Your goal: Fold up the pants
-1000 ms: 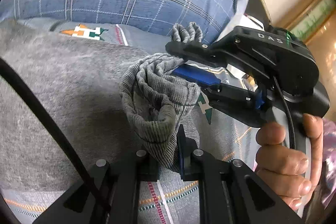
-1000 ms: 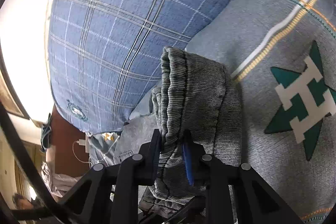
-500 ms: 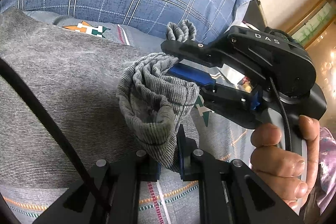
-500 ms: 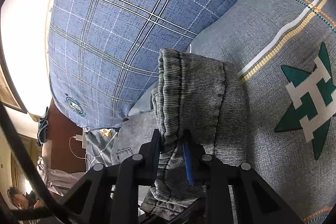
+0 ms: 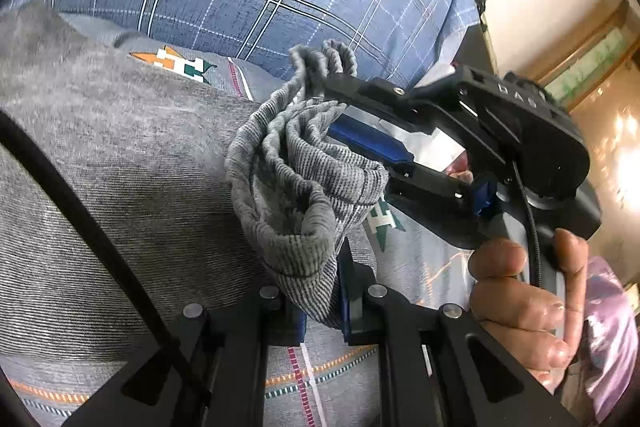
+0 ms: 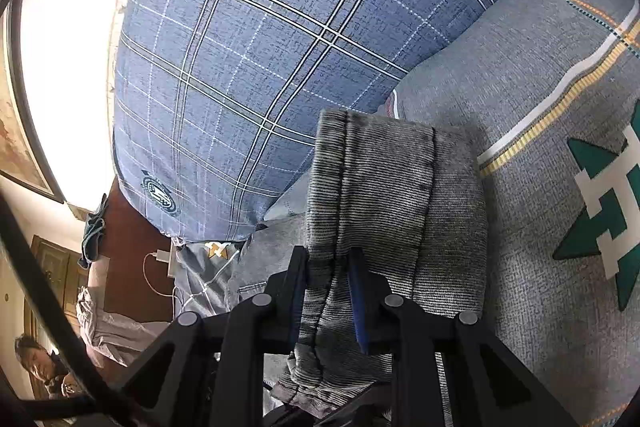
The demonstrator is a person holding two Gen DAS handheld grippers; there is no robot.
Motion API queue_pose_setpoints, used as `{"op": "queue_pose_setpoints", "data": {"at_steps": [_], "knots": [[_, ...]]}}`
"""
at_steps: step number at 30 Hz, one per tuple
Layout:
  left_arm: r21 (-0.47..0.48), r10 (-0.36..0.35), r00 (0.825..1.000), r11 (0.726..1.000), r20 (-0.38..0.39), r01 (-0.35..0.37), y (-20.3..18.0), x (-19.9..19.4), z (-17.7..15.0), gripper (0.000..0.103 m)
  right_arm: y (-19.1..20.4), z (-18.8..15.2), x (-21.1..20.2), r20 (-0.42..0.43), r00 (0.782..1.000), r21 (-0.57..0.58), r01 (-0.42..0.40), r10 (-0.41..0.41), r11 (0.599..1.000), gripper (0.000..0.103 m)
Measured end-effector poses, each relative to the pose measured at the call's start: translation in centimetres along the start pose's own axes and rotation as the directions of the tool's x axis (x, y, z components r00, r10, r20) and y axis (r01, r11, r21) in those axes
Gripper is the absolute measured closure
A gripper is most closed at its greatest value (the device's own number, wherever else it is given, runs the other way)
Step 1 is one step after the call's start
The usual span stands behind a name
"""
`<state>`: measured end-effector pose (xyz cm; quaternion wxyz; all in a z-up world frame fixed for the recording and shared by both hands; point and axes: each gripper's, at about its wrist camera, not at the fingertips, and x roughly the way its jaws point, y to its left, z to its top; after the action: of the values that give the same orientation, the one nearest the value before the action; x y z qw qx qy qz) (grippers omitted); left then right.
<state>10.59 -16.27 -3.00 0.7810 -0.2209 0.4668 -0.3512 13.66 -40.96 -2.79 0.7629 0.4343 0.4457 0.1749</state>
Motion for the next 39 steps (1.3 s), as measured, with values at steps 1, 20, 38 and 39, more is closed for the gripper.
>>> {"op": "queue_pose_setpoints", "data": {"at_steps": [1, 20, 38, 39], "knots": [[-0.010, 0.001, 1.000, 1.000, -0.002, -0.001, 0.2, 0.1, 0.0, 0.091, -0.1, 0.0, 0.0, 0.002, 1.000, 0.003, -0.007, 0.007, 1.000, 0.081], [0.027, 0.041, 0.999, 0.999, -0.002, -0.041, 0.7, 0.1, -1.6, 0.091, 3.6, -2.1, 5.2, -0.162, 0.969, -0.233, 0.144, -0.184, 0.962, 0.021], [0.051, 0.049, 0.999, 0.998, -0.023, -0.048, -0.2, -0.2, -1.5, 0.091, 4.1, -2.2, 8.4, -0.271, 0.822, -0.446, 0.353, -0.500, 0.822, 0.073], [0.044, 0.045, 0.999, 0.998, -0.025, -0.044, -0.1, -0.3, -1.5, 0.091, 4.0, -2.1, 8.4, -0.277, 0.820, -0.446, 0.351, -0.500, 0.823, 0.086]]}}
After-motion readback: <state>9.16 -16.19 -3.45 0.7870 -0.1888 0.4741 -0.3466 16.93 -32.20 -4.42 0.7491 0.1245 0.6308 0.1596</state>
